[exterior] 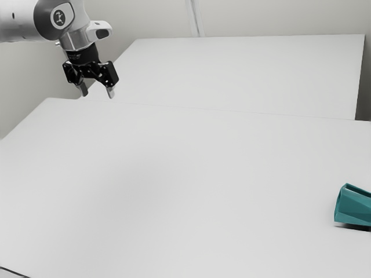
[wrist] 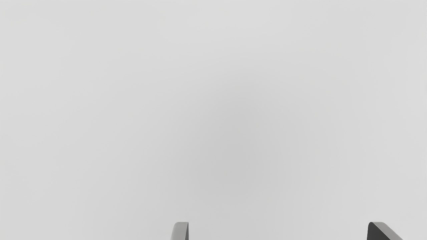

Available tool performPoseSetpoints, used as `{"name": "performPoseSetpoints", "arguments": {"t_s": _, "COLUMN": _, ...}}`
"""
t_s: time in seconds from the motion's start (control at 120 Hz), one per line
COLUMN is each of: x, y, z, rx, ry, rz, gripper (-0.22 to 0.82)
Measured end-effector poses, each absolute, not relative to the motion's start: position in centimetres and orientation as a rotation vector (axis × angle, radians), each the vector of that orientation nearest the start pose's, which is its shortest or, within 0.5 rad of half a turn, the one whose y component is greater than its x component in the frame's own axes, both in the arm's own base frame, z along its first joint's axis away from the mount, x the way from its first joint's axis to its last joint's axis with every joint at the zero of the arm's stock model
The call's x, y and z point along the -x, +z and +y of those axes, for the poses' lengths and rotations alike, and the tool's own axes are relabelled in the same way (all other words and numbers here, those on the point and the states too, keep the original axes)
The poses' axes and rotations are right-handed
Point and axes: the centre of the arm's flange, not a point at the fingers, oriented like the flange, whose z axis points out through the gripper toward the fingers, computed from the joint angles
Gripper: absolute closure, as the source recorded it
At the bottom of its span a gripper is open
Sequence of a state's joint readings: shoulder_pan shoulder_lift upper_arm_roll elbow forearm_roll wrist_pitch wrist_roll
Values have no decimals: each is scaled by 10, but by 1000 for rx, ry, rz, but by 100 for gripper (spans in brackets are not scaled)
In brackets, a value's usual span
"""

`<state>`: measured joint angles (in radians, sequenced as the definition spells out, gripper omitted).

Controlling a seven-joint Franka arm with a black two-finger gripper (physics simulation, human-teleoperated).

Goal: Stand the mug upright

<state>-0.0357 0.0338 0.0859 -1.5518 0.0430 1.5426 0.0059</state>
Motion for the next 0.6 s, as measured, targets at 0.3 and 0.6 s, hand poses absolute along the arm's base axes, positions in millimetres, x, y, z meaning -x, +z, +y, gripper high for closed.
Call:
{"name": "performPoseSetpoints", "arguments": {"t_s": 0.3, "x": -564, "y": 611, "z": 18, "rx": 3117, "ry": 45, "rz": -31, "gripper": 2}}
{"name": "performPoseSetpoints", "arguments": {"t_s": 0.6, "x": -572, "y": 571, "z": -10, "rx": 3275, "ry": 24, "rz": 24, "gripper": 2}}
